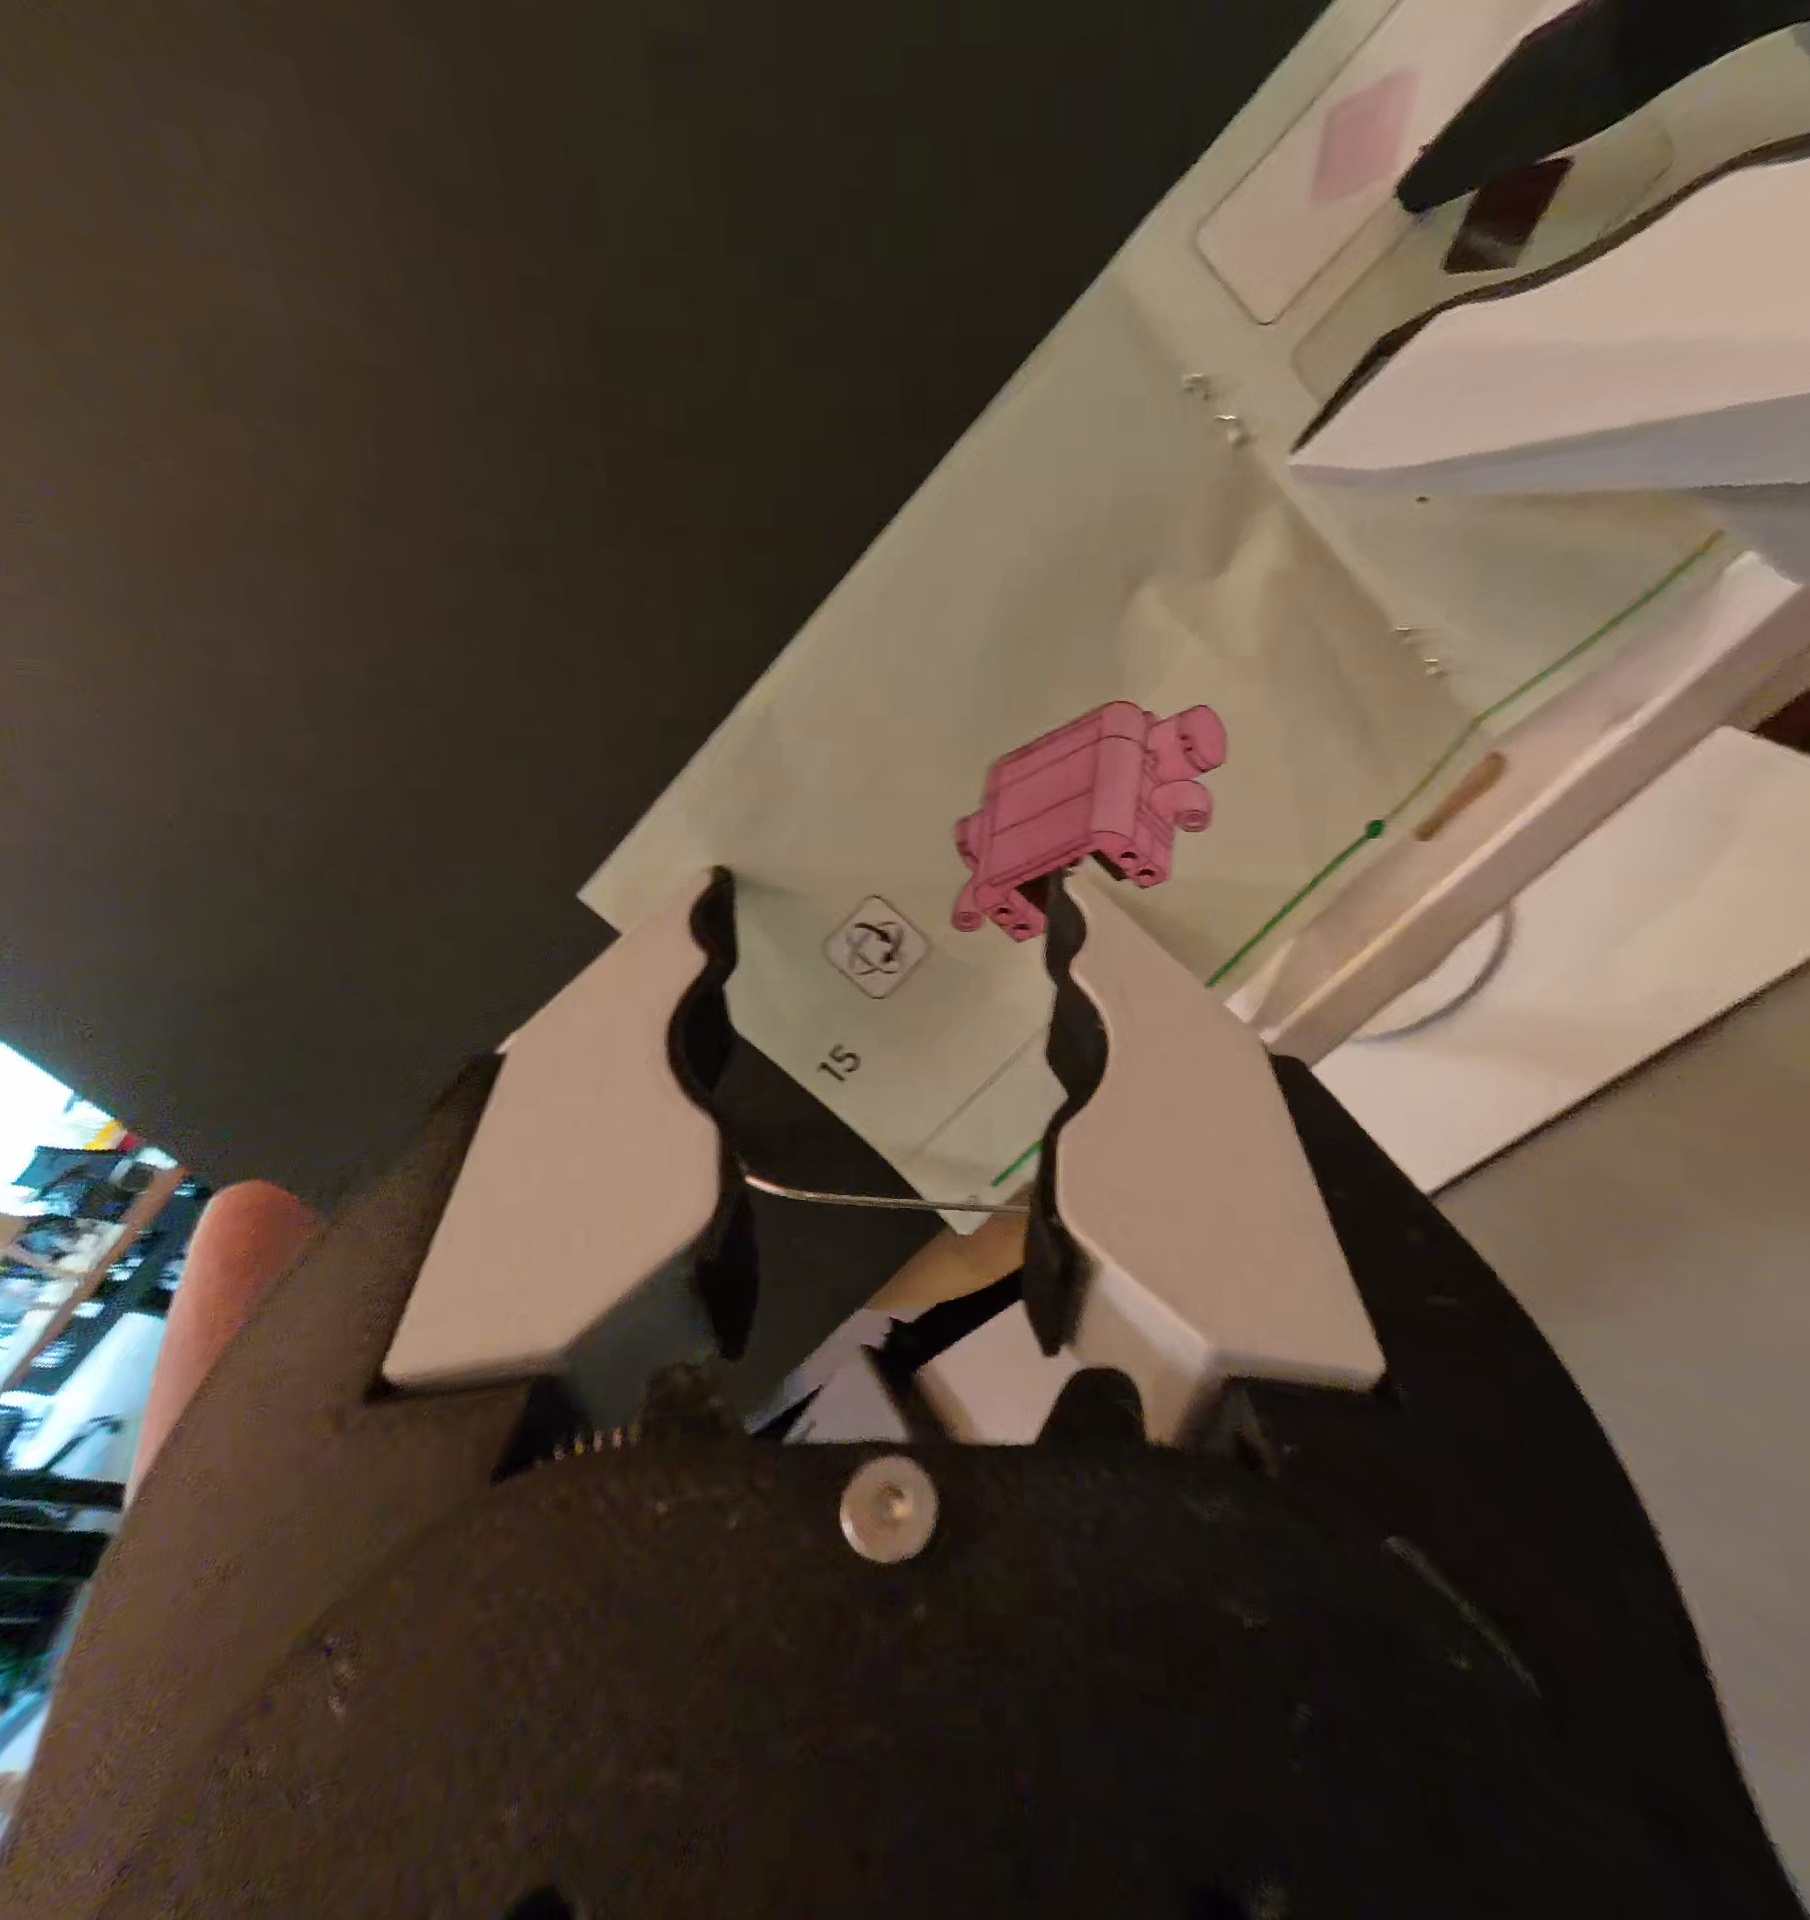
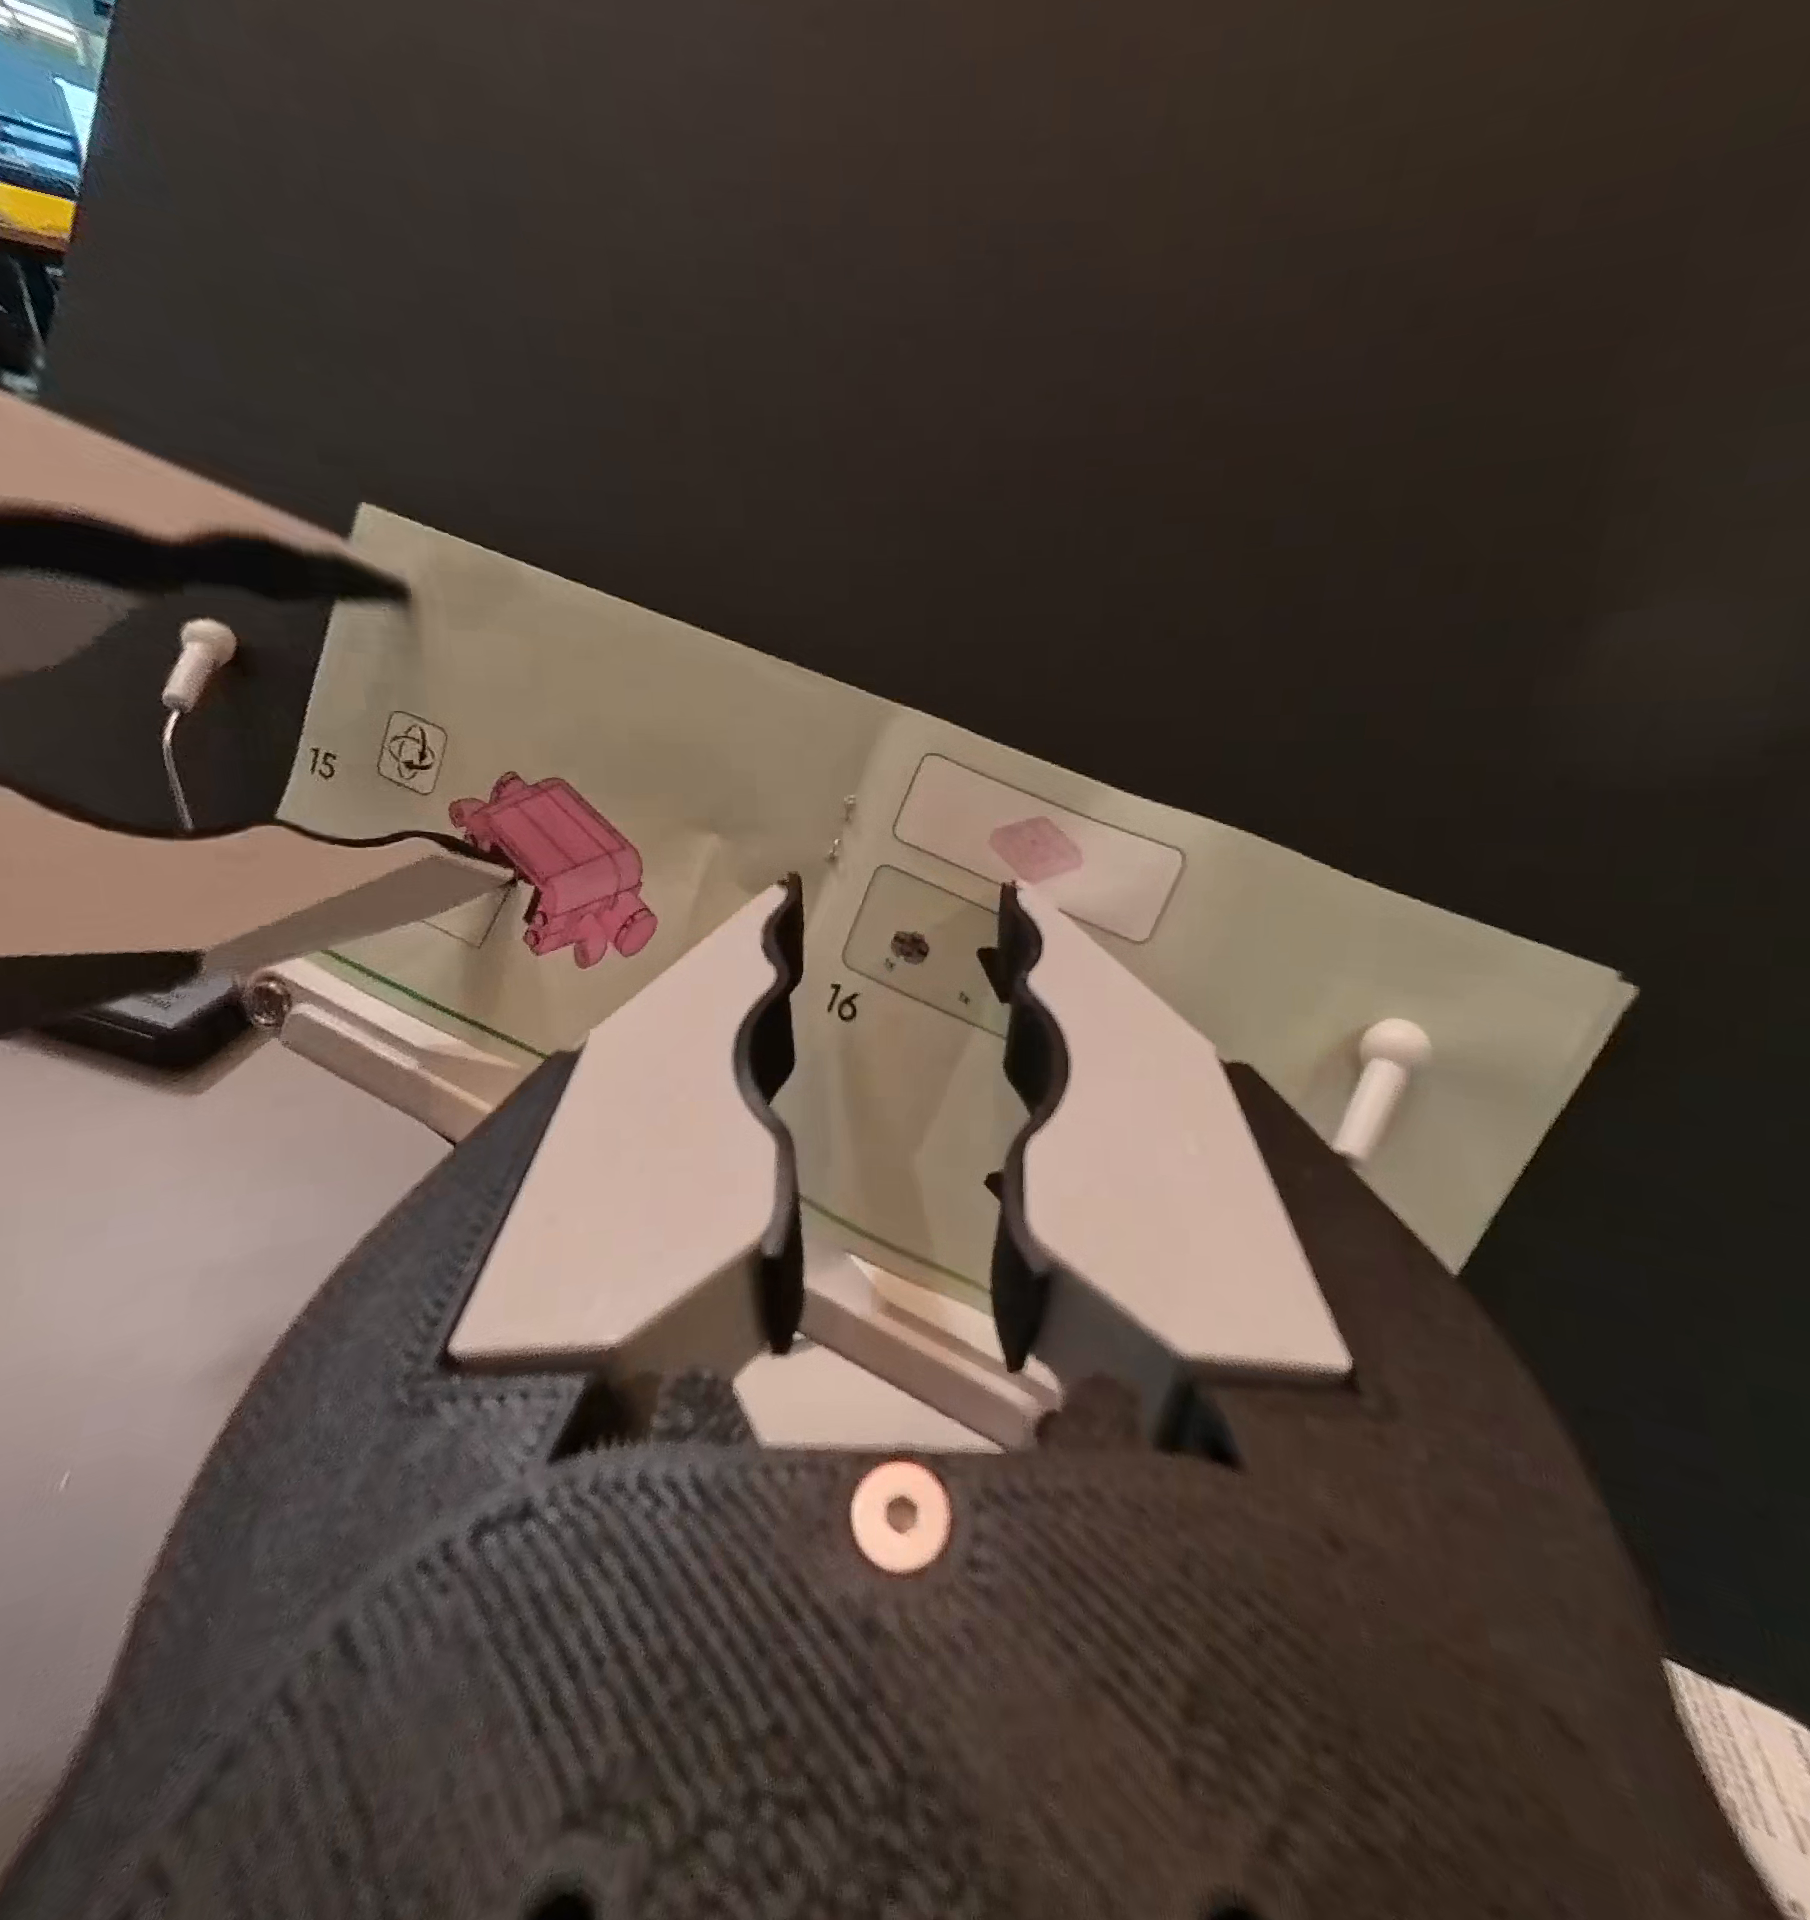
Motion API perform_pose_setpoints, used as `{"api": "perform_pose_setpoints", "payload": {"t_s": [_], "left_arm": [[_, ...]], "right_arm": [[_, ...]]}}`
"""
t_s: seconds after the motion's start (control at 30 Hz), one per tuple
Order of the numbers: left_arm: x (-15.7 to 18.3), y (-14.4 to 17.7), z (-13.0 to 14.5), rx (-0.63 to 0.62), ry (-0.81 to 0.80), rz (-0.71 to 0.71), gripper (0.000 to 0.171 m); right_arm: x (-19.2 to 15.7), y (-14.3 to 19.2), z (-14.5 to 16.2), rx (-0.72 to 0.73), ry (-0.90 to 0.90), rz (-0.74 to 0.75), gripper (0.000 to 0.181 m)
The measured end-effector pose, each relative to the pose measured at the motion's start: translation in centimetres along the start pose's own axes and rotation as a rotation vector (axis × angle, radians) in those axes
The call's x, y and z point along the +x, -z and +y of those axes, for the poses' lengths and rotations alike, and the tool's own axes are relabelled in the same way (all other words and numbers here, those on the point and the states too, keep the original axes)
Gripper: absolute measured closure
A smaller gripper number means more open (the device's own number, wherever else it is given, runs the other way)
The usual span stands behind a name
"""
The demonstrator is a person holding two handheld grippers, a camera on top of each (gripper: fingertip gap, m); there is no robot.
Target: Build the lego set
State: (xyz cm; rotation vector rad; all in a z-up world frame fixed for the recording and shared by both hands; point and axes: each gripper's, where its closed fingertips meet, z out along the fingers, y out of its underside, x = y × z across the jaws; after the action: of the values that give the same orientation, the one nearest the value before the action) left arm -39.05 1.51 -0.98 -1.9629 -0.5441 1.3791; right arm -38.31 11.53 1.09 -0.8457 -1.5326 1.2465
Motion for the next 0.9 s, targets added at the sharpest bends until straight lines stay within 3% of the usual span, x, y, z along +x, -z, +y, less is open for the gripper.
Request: {"api": "perform_pose_setpoints", "payload": {"t_s": [0.13, 0.27, 0.4, 0.7, 0.9], "left_arm": [[0.1, 0.1, 0.4, -0.02, 0.049, -0.018, 0.115], [-1.8, 0.4, 0.4, -0.021, 0.116, -0.105, 0.068], [-0.7, -0.2, 0.2, -0.007, 0.208, 0.014, 0.063], [-1.1, 0.5, -0.6, 0.071, 0.11, -0.081, 0.073], [0.2, -0.3, -0.1, 0.056, 0.081, -0.044, 0.073]], "right_arm": [[0.0, 0.1, 0.0, -0.002, -0.028, -0.024, 0.145], [0.1, 0.2, -0.1, -0.002, -0.033, -0.033, 0.147], [0.2, 0.3, -0.1, -0.003, -0.039, -0.04, 0.149], [0.4, 0.2, 0.0, -0.001, -0.042, -0.044, 0.153], [0.3, 0.3, 0.0, -0.014, -0.023, -0.042, 0.152]]}}
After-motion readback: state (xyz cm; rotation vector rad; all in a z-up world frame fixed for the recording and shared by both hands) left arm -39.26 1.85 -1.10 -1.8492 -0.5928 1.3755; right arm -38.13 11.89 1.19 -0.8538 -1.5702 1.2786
